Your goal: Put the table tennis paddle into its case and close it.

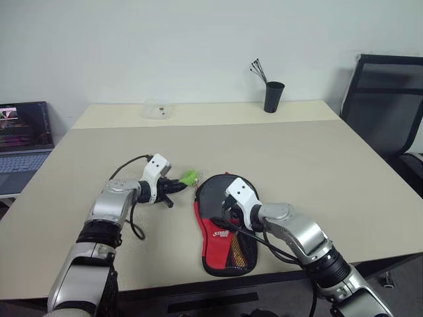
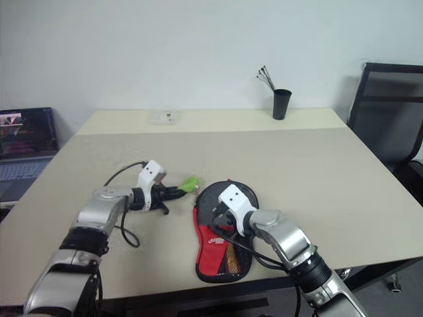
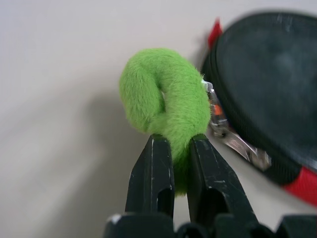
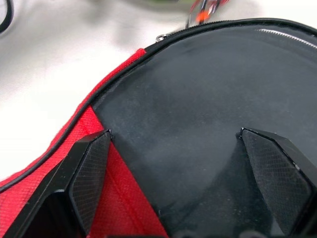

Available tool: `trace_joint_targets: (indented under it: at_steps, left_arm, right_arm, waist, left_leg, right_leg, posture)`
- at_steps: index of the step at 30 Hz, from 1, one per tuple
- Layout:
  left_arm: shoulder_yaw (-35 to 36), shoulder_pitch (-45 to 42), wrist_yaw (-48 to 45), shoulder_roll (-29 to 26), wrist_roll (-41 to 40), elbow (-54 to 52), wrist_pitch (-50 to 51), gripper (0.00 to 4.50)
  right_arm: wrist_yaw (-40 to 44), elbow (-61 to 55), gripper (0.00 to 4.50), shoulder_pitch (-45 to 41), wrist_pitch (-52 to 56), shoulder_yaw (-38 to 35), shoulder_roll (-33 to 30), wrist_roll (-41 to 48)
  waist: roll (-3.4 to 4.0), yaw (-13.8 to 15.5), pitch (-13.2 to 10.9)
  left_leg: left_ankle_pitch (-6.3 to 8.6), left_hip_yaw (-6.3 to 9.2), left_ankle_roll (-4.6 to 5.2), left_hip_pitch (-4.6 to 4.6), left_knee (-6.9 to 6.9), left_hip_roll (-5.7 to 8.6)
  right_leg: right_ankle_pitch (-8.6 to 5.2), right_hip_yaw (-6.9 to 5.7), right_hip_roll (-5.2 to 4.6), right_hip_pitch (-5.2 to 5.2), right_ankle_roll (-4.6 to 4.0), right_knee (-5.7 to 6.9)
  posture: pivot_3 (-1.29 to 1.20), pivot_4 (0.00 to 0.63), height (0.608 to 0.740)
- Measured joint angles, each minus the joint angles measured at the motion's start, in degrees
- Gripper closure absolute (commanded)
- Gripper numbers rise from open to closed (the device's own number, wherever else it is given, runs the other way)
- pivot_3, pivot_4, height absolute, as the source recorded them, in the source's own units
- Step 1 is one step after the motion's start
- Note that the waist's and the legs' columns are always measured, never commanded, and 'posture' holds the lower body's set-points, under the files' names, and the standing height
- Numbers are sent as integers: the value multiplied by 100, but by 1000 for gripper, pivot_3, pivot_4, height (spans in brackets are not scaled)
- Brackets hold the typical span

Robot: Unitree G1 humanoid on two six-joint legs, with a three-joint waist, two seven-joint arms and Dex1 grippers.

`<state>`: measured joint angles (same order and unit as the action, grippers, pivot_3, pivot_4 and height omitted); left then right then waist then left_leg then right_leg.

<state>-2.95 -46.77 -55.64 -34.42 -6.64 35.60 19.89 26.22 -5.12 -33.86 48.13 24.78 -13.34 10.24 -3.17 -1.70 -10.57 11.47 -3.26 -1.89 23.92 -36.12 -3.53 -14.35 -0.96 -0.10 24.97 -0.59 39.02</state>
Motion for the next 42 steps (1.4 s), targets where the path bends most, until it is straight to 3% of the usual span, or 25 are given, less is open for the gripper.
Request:
trace_joint_targets:
  at_steps: [5, 17, 28, 42]
  left_arm:
    - [-144, -655, 322, 37, 429, 863, -664, 4424]
    - [-587, -1963, 1712, 1150, 1552, 3693, -2164, 4425]
    - [-829, -2612, 3060, 1725, 2412, 4316, -2455, 4426]
    - [-1931, -3029, 3779, 2769, 3863, 4504, -3228, 4426]
  right_arm:
    - [-9, -47, 0, 91, -21, -49, 35, -28]
    - [-32, -104, 0, 167, 17, -98, 137, -153]
    - [-103, -356, 0, 374, 147, -120, 202, -249]
    - [-307, -1164, 0, 904, 626, -34, 232, -256]
  waist:
    - [-1, 2, 2]
    - [-8, 6, 6]
    - [-10, 8, 7]
    - [-14, 25, 10]
  left_leg:
    - [0, -2, 0, -2, 1, 0]
    - [0, -2, 0, 0, -1, 7]
    - [0, -2, -1, 0, -1, 11]
    - [0, -2, -2, 0, -2, 24]
  right_leg:
    - [0, 1, 0, -1, 0, 0]
    - [0, -1, 2, -1, 1, -1]
    - [0, -2, 2, -2, 1, -1]
    - [0, 0, 0, -4, 2, -2]
  posture:
    - [0, 150, 740]
    - [0, 150, 740]
    - [0, 150, 740]
    - [0, 150, 740]
